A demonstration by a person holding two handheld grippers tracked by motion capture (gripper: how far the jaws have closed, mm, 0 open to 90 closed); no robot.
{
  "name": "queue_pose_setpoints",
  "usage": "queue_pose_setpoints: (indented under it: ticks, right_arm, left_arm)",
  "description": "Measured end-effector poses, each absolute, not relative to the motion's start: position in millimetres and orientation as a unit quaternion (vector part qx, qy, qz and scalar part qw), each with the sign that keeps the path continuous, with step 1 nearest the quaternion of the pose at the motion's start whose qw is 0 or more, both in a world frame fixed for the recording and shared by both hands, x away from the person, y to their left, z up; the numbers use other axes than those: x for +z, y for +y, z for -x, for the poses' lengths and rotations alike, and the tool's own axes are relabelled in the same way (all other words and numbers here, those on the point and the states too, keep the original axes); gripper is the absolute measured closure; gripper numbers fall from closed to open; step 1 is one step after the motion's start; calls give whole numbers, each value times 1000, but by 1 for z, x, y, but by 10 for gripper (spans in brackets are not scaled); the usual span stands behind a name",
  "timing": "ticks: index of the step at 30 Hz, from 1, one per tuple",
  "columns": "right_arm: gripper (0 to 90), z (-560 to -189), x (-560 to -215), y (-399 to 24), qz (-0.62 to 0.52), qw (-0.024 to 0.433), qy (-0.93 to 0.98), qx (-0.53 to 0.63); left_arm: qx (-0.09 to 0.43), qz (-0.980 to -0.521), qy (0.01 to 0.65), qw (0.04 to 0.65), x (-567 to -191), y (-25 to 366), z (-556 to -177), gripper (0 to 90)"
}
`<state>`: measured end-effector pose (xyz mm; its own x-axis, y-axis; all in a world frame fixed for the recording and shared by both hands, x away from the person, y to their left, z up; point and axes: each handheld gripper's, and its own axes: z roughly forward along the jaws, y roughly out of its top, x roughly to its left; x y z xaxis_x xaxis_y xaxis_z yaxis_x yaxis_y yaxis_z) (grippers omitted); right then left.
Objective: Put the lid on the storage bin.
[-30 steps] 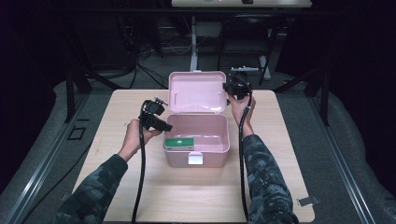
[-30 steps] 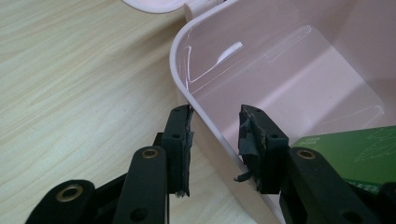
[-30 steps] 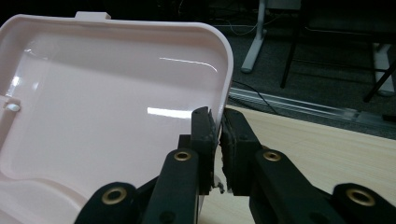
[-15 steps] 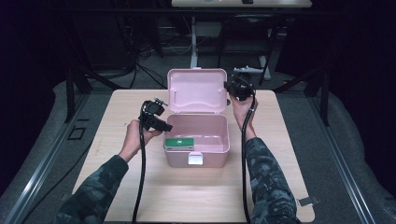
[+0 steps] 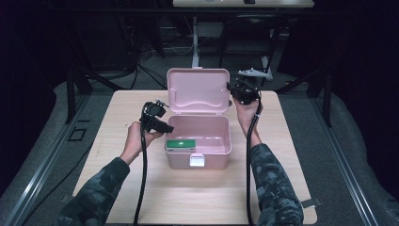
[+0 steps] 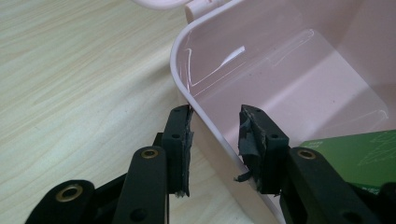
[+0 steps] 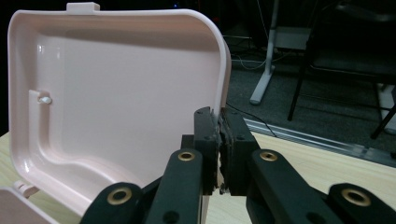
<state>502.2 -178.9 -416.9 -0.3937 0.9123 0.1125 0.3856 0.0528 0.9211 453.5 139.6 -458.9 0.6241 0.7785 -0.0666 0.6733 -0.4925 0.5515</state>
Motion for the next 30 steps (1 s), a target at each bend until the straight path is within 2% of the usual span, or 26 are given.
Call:
queue_pose_setpoints:
  ticks: [30]
  right_arm:
    - [864,-451,-408,-184,-426,290,683,517]
  left_arm:
    - [107,-854,425,280,-461,139,-449,640]
